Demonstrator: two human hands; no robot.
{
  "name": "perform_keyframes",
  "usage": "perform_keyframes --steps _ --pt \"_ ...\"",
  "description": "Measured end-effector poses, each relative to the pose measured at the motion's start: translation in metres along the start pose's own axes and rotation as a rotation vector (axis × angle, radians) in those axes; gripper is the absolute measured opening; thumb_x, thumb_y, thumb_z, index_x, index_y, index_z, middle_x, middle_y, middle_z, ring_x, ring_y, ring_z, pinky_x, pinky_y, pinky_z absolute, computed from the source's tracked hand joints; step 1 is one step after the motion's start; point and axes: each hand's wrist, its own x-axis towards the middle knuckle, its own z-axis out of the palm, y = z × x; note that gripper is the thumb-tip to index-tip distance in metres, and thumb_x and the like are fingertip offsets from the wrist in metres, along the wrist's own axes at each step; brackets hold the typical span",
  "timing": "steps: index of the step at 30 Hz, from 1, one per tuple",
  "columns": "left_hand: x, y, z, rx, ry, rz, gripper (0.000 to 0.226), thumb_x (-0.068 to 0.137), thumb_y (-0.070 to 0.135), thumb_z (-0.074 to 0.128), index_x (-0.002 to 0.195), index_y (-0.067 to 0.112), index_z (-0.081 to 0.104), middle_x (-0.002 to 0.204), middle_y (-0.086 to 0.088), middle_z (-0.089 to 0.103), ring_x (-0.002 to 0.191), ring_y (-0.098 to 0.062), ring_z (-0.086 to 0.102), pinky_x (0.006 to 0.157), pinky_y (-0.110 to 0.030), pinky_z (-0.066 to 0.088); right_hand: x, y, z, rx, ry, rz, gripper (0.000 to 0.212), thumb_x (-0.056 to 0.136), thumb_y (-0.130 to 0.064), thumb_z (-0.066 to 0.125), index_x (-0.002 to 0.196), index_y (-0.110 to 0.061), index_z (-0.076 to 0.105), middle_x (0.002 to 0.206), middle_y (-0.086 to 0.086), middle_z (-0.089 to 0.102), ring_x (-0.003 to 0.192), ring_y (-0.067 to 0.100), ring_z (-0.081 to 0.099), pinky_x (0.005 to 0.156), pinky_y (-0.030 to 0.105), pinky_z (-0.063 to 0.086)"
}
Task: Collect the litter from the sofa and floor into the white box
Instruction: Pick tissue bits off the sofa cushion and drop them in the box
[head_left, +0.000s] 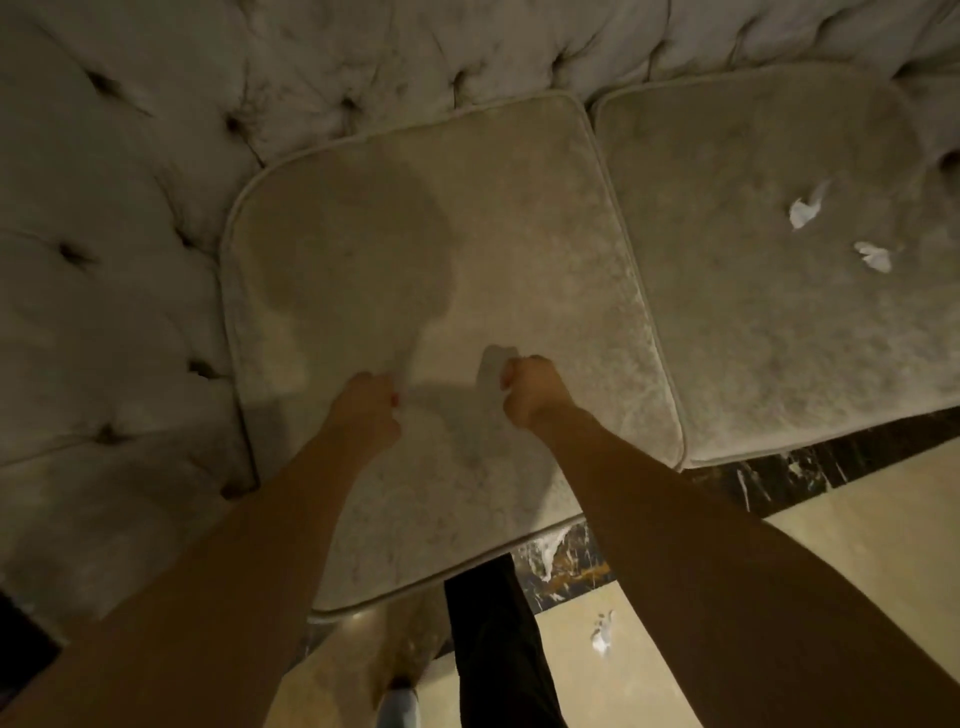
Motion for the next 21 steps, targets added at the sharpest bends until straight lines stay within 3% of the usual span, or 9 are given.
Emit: perform_keyframes --steps 4,7,11,15,21 --pt "-0.091 0.028 -0.017 0.177 0.047 0.097 0.031 0.081 0.007 0.059 0.111 0.012 0.055 0.117 -0.013 0.050 0.113 -0.028 0.048 0.092 -0.034 0.043 -0.102 -0.022 -0.009 -0.060 0.103 -0.053 0.039 0.086 -0.011 0.058 0.125 -0.005 0.055 0.123 0.021 0.052 0.115 0.038 0.052 0.096 0.040 0.048" --pt "-0.164 0.054 -0.039 0.303 0.062 0.152 0.037 0.085 0.013 0.060 0.120 0.007 0.050 0.125 -0.016 0.051 0.120 -0.031 0.047 0.096 -0.039 0.042 -0.199 -0.039 -0.021 -0.165 0.222 -0.096 0.034 0.087 -0.009 0.054 0.121 -0.005 0.055 0.123 0.020 0.050 0.118 0.039 0.047 0.097 0.045 0.047" --pt "-0.300 0.088 -0.055 0.361 0.165 0.248 0.037 0.081 0.011 0.062 0.116 0.002 0.054 0.121 -0.019 0.057 0.112 -0.034 0.054 0.094 -0.040 0.046 -0.358 -0.032 -0.022 -0.197 0.403 -0.100 0.030 0.086 -0.005 0.051 0.115 -0.004 0.056 0.120 0.020 0.051 0.115 0.039 0.048 0.094 0.043 0.045" --pt "-0.410 0.129 -0.041 0.425 0.249 0.310 0.036 0.080 0.013 0.061 0.116 0.009 0.056 0.123 -0.016 0.056 0.114 -0.032 0.054 0.093 -0.039 0.048 -0.480 0.014 -0.026 -0.171 0.467 -0.030 0.026 0.085 -0.006 0.051 0.110 -0.005 0.058 0.118 0.019 0.053 0.110 0.038 0.052 0.092 0.042 0.047" --pt "-0.526 0.236 0.015 0.667 0.256 0.576 0.033 0.083 0.016 0.058 0.116 0.010 0.057 0.121 -0.014 0.058 0.112 -0.030 0.057 0.089 -0.038 0.047 -0.615 0.138 -0.044 -0.019 0.663 0.209 0.004 0.084 -0.006 0.051 0.087 -0.008 0.053 0.107 0.020 0.058 0.101 0.038 0.055 0.079 0.040 0.047"
